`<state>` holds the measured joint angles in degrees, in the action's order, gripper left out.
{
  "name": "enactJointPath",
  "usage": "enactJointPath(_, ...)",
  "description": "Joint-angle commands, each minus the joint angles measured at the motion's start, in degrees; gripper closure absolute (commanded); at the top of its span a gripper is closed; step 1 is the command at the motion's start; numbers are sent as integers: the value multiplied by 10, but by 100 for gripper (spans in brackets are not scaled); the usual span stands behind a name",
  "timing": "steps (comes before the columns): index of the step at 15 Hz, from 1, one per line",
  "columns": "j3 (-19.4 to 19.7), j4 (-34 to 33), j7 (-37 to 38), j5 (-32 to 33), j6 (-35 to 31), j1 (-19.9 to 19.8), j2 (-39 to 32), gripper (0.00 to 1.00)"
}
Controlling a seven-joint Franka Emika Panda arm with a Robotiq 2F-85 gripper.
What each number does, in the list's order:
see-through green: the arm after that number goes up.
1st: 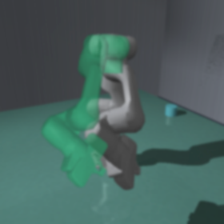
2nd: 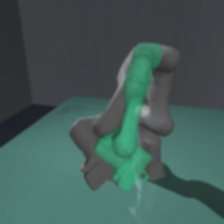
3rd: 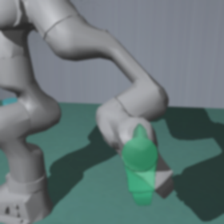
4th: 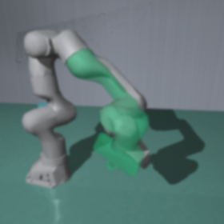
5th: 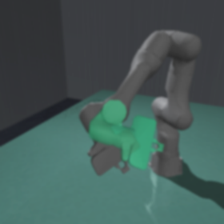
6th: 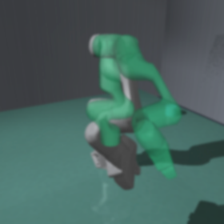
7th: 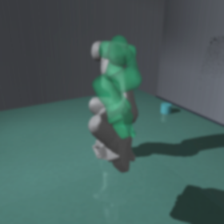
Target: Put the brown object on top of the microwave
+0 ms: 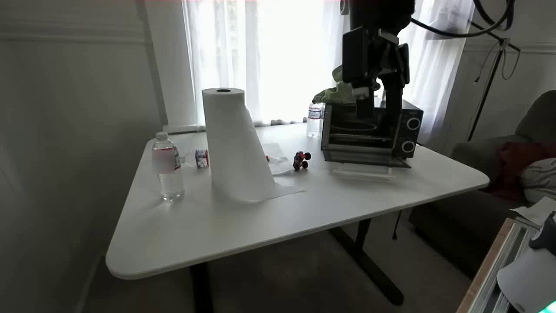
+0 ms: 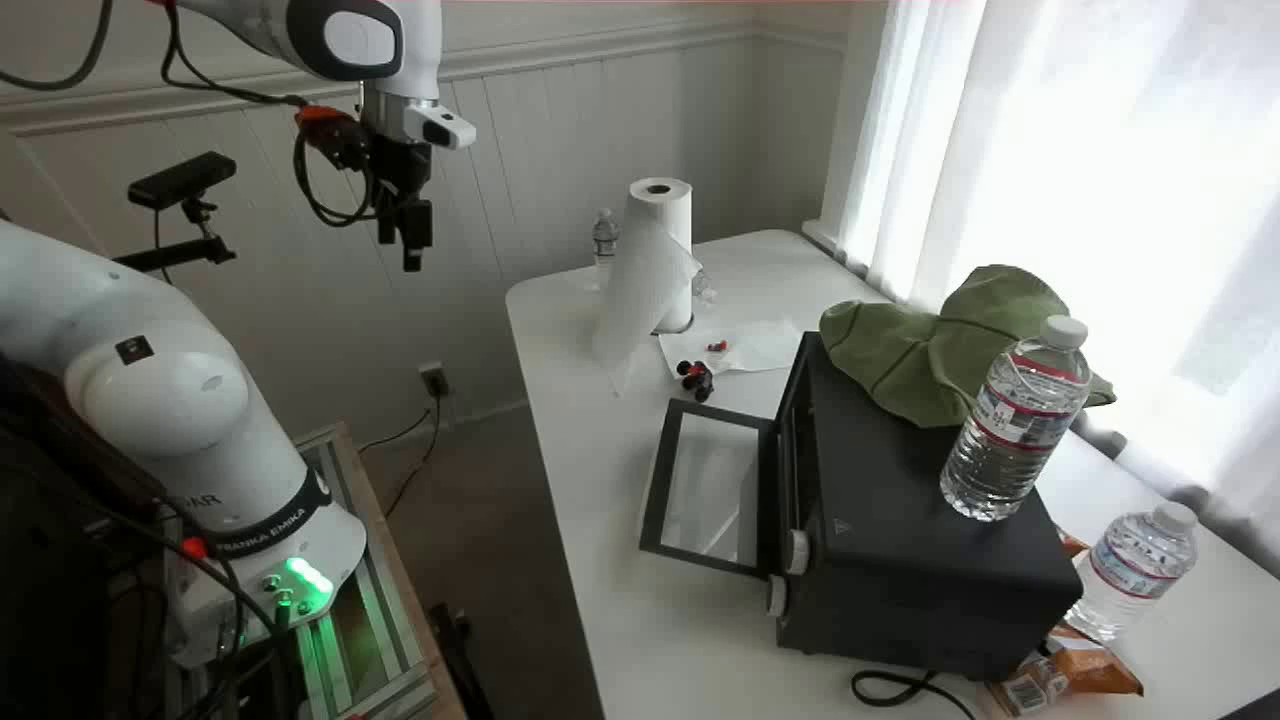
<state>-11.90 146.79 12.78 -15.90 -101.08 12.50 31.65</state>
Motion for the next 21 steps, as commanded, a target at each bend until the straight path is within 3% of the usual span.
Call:
enactJointPath(1, -4, -1, -2, -2, 2, -5, 0, 0)
enactJointPath(13, -4, -1, -2, -2, 2, -5, 0, 0)
enactJointPath(21, 79, -82, -29, 13, 2, -90, -70, 0)
